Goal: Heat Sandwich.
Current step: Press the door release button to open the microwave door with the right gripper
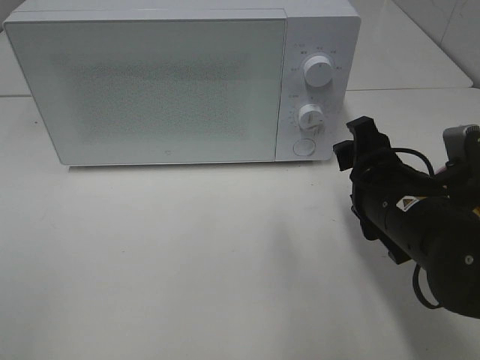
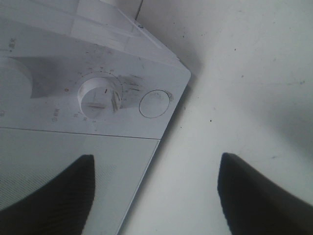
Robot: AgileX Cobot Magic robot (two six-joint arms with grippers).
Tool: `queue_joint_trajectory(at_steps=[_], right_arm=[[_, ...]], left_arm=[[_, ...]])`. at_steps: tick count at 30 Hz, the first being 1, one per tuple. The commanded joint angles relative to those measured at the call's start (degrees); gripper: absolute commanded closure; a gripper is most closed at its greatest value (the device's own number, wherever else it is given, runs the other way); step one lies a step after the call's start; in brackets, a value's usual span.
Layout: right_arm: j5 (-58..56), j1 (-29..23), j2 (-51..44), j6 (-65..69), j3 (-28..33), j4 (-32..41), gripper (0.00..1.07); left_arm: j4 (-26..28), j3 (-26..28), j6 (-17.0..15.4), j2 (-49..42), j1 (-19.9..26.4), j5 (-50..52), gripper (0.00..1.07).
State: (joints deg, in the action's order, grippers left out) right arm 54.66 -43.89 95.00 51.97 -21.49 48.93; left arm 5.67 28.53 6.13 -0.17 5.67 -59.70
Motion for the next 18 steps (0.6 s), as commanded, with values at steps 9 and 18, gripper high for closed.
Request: queue_joint_trajectory(at_steps=[9, 18], right_arm=[[-4.76, -0.17, -0.11, 17.93, 0.11, -0.86, 0.88], [-6.07, -0.06, -0.11, 18.05, 0.06, -0.92, 1.07]], left_arm=[[0.34, -0.06, -0.23, -1.49, 0.06, 0.23, 0.09], [0.34, -0.06, -0.23, -1.49, 0.06, 0.23, 0.09]])
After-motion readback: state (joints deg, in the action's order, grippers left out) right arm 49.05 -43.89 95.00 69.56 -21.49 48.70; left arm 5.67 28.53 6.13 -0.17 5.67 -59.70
